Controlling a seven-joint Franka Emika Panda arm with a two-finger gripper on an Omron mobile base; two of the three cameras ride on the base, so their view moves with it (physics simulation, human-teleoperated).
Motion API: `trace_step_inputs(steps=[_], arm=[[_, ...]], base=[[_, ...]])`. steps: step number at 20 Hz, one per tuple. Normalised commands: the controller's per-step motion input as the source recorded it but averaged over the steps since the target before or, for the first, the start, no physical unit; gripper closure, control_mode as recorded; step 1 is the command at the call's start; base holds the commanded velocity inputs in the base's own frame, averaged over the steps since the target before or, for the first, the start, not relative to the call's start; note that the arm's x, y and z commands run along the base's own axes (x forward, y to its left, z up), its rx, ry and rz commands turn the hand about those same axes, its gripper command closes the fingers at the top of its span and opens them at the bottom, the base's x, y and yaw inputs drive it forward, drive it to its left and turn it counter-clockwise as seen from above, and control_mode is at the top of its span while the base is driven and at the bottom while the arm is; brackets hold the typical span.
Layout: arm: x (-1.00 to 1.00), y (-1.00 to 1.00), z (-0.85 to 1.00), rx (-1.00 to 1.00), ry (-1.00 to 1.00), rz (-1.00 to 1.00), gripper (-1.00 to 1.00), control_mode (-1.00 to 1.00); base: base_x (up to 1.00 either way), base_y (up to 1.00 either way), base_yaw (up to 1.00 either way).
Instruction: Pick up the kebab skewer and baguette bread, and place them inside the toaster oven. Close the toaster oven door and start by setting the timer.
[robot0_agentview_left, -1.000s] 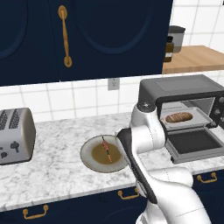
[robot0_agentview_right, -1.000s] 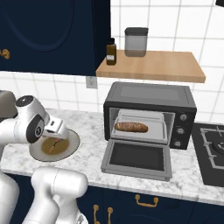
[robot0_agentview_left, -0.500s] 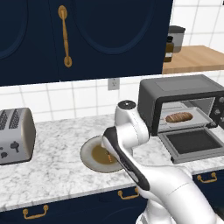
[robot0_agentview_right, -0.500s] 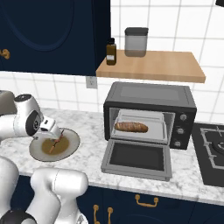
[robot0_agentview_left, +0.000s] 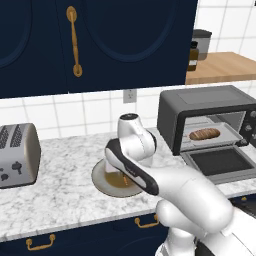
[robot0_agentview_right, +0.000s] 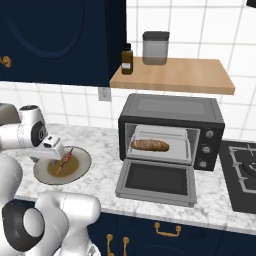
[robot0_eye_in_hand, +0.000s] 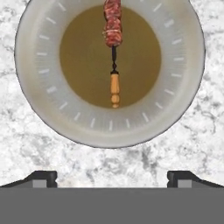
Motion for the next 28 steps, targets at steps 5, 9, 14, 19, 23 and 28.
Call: trace_step_inputs(steps=[5,9,14,19,23,28], arm=[[0.23,0.06,-0.24,0.0,0.06,0.03,-1.0,-1.0],[0.52,-0.08,-0.24,0.01,0.0,0.0,-1.0,-1.0],[0.68,-0.06,-0.22,0.01,0.0,0.0,-1.0,-1.0],[0.53,0.0,-0.43,0.0,0.0,0.0,-1.0,-1.0],[0.37,0.0,-0.54,0.0,0.0,0.0,-1.0,-1.0],[0.3,0.0,-0.4,0.0,0.0,0.0,-1.0,-1.0]], base=[[0.0,0.0,0.0],[0.0,0.0,0.0],[0.0,0.0,0.0],[0.0,0.0,0.0],[0.0,0.0,0.0],[0.0,0.0,0.0]])
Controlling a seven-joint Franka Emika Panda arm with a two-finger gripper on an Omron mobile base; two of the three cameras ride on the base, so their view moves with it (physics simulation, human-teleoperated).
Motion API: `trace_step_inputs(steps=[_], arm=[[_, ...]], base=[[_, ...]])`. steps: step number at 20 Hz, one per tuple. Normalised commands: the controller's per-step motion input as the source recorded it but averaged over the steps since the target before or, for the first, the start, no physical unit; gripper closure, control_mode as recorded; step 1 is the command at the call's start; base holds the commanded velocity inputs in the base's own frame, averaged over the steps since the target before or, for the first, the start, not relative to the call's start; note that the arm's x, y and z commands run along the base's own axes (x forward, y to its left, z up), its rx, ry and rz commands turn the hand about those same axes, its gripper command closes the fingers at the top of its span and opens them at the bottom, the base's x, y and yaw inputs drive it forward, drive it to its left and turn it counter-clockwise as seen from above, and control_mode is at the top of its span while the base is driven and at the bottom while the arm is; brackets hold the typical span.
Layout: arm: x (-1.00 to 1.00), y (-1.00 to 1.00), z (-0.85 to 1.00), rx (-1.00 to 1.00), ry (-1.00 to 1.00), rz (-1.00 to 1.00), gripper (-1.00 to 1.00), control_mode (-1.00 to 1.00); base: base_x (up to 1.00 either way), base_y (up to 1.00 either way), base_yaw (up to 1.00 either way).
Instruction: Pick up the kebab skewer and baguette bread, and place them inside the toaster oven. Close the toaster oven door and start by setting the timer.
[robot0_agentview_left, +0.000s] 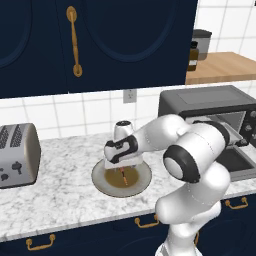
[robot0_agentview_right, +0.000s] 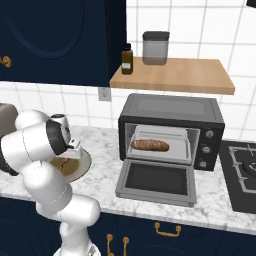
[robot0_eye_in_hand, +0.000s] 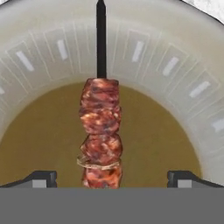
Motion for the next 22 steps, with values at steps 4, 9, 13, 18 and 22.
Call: trace_step_inputs(steps=[4,9,13,18,22], arm=[[0.25,0.02,-0.08,0.0,0.0,0.0,-1.0,-1.0],[0.05,0.0,-0.29,0.0,0.0,0.0,-1.0,-1.0],[0.0,0.0,-0.37,0.0,-0.01,0.0,1.0,-1.0],[-0.09,0.0,-0.28,0.02,-0.19,-0.01,1.0,-1.0],[-0.03,0.0,-0.23,0.05,-0.23,-0.03,1.0,-1.0]], base=[[0.0,0.0,0.0],[0.0,0.0,0.0],[0.0,0.0,0.0],[0.0,0.0,0.0],[0.0,0.0,0.0]])
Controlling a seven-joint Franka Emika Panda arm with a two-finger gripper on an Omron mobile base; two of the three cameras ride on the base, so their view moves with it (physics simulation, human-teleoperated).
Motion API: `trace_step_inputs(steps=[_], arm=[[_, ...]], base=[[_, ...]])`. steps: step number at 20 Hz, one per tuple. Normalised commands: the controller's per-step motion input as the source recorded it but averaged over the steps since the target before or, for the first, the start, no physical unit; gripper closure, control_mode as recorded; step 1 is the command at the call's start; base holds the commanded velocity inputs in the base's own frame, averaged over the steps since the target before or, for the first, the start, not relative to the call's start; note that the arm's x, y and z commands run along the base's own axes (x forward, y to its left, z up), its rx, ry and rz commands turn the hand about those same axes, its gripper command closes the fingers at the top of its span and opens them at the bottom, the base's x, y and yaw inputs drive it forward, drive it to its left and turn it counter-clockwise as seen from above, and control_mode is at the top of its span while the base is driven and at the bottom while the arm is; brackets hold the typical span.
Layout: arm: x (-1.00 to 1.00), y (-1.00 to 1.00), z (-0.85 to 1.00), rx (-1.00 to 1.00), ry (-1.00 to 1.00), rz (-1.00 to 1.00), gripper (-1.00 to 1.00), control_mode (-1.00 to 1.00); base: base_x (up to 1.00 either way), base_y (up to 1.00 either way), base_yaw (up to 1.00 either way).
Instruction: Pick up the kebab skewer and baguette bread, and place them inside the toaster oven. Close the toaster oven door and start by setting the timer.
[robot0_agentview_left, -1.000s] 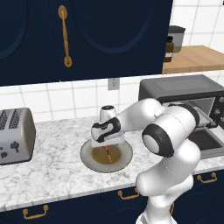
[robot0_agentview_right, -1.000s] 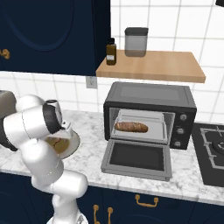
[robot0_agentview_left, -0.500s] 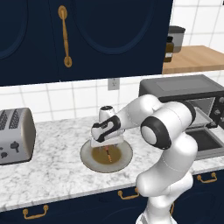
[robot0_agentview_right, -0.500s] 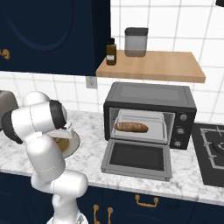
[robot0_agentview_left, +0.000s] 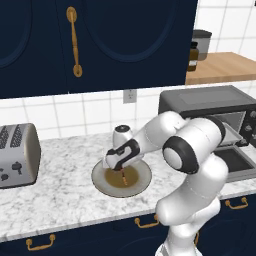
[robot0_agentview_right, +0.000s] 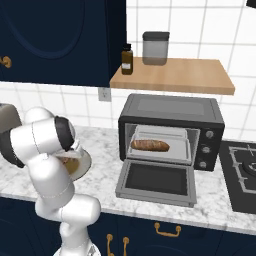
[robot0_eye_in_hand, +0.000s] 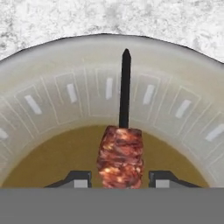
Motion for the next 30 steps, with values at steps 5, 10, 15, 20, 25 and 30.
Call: trace_step_inputs(steps=[5,10,15,20,25,30], arm=[[-0.02,-0.24,0.18,0.05,-0.07,-0.07,1.0,-1.0],[-0.1,-0.55,0.54,0.03,0.0,-0.08,1.0,-1.0],[-0.15,-0.57,0.41,0.05,0.0,-0.1,1.0,-1.0],[-0.11,-0.59,0.5,0.06,0.0,-0.14,1.0,-1.0],[-0.12,-0.66,0.44,0.05,0.0,-0.17,1.0,-1.0],[-0.19,-0.68,0.41,0.04,0.0,-0.18,1.0,-1.0]], base=[[0.0,0.0,0.0],[0.0,0.0,0.0],[0.0,0.0,0.0],[0.0,0.0,0.0],[0.0,0.0,0.0],[0.0,0.0,0.0]])
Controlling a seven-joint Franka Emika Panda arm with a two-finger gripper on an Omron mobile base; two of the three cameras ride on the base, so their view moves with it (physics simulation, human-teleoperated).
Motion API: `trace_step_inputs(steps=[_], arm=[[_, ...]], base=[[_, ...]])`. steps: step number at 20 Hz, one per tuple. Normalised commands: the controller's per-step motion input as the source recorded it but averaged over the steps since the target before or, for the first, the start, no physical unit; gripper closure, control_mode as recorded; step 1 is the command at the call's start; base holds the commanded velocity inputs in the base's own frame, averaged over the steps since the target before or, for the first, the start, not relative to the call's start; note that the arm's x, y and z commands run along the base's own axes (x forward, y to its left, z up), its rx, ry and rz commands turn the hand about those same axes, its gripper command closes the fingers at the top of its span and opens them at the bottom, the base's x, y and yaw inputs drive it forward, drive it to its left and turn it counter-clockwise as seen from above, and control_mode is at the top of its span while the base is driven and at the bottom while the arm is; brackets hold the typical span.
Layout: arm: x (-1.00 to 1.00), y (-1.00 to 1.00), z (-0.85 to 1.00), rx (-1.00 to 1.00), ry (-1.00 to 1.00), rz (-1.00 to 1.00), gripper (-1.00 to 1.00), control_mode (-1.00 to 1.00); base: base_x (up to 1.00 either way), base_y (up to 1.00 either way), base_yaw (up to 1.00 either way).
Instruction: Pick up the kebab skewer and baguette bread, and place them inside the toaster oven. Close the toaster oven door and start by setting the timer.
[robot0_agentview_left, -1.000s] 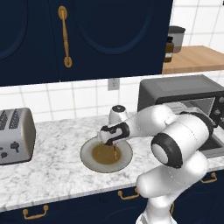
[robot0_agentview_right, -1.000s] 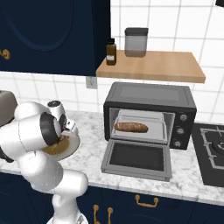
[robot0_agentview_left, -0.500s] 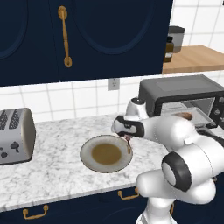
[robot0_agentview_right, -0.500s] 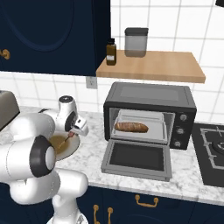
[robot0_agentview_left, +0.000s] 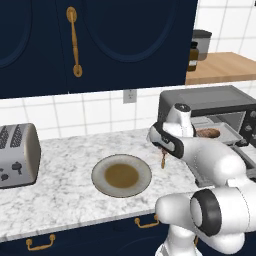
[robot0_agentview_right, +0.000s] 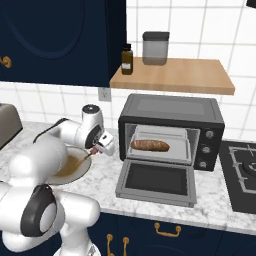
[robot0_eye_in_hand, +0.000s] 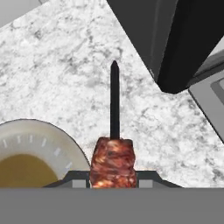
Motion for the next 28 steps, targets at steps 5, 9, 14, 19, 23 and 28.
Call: trace_step_inputs(steps=[5,9,14,19,23,28], arm=[[-0.16,-0.75,0.26,0.01,0.0,-0.24,1.0,-1.0],[0.0,-0.95,0.3,0.03,0.0,-0.28,1.0,-1.0],[0.0,-1.0,0.28,0.06,-0.01,-0.27,1.0,-1.0],[0.0,-0.96,0.17,0.06,-0.02,-0.26,1.0,-1.0],[0.0,-0.88,0.07,0.05,-0.02,-0.26,1.0,-1.0],[0.01,-0.67,0.01,0.05,-0.06,-0.16,1.0,-1.0]], base=[[0.0,0.0,0.0],[0.0,0.0,0.0],[0.0,0.0,0.0],[0.0,0.0,0.0],[0.0,0.0,0.0],[0.0,0.0,0.0]])
